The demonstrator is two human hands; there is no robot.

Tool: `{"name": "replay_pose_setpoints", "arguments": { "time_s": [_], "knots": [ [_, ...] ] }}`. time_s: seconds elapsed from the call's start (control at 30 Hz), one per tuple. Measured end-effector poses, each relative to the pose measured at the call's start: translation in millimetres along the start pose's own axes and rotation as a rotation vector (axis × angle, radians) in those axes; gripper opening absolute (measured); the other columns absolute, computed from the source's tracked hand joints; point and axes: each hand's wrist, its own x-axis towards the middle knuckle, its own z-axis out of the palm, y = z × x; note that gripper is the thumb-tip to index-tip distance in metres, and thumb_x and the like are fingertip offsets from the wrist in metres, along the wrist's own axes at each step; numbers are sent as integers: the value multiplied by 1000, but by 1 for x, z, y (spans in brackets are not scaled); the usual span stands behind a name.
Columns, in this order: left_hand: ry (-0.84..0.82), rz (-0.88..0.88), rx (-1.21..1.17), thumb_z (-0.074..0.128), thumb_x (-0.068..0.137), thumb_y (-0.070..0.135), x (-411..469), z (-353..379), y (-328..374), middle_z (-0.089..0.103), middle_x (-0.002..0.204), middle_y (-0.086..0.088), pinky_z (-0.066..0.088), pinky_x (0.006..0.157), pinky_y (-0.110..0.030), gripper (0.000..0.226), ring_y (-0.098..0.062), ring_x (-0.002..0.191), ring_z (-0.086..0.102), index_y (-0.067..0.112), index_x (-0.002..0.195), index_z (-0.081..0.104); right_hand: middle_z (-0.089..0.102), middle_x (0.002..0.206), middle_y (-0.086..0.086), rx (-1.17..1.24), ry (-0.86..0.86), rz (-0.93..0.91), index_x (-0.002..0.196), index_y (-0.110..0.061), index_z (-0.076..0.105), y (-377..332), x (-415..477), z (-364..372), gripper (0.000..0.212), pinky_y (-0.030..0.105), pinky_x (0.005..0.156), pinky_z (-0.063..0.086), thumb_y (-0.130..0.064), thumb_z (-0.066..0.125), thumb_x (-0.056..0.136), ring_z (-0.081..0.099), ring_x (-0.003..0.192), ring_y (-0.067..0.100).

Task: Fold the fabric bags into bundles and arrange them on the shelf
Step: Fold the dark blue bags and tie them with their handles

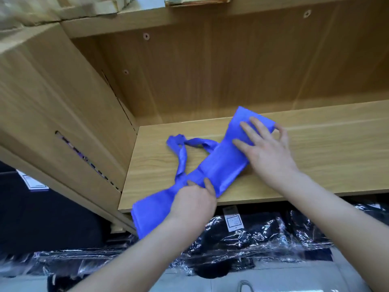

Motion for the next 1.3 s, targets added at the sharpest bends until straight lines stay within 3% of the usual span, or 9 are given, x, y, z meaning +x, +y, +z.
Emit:
{"name": "replay_pose_setpoints", "arguments": {
  "time_s": [0.17,0.3,0.4,0.5,0.67,0.83,0.93,1.07,1.3],
  "knots": [
    [-6,20,-169,41,101,21,7,-44,24,63,117,-14,40,65,-31,35,-33,107,62,1,127,52,56,138,6,703,-136,-14,127,-17,64,-28,-16,24,40,31,107,33,-12,53,90,45,133,25],
    [153,241,-396,40,100,31,4,-28,-18,61,120,-10,42,87,-36,29,-30,117,55,15,112,61,33,154,-17,561,-294,-126,139,-38,49,-22,-22,45,41,40,117,15,-28,49,100,21,146,4],
    [83,384,-380,52,86,12,5,10,-60,24,159,1,18,119,-36,62,-16,147,18,24,146,39,31,153,-23,470,-262,-149,136,-45,49,-16,-22,50,40,43,109,12,-28,49,100,17,146,5],
    [14,366,-347,56,80,17,0,37,-65,-13,162,11,-1,121,-32,93,-2,146,-12,29,155,2,56,135,-9,605,-129,-220,118,-32,68,-19,-26,57,34,37,96,34,-12,60,91,47,126,18],
    [328,271,-526,39,83,41,12,55,-50,44,145,11,41,101,-36,62,-13,127,41,27,144,43,67,120,-4,785,-104,-223,113,-16,70,-13,-32,52,43,20,97,41,7,50,83,58,111,11],
    [274,-34,-1123,51,97,15,36,32,-45,61,79,-1,44,66,-16,23,-24,87,53,11,76,60,49,141,-11,861,-653,-110,141,-28,40,17,-43,36,73,29,108,37,-24,69,74,47,126,8],
    [304,-138,-1009,54,98,37,45,11,-31,68,86,-13,36,67,-36,33,-31,88,60,12,77,56,68,120,-9,1115,-351,212,124,-20,61,4,-38,39,65,36,99,48,-59,67,73,63,108,7],
    [237,-235,-884,47,99,46,50,0,-13,66,93,-13,36,70,-38,38,-33,98,58,17,73,44,71,76,-1,1031,53,531,88,-13,67,-13,-33,48,30,40,77,50,-40,57,95,64,77,20],
    [200,-346,-975,58,84,58,44,6,-4,72,81,5,52,77,-37,33,-22,91,66,28,96,64,66,84,13,585,26,572,100,-13,48,-27,-25,48,20,38,60,36,-32,48,99,62,82,38]
  ]
}}
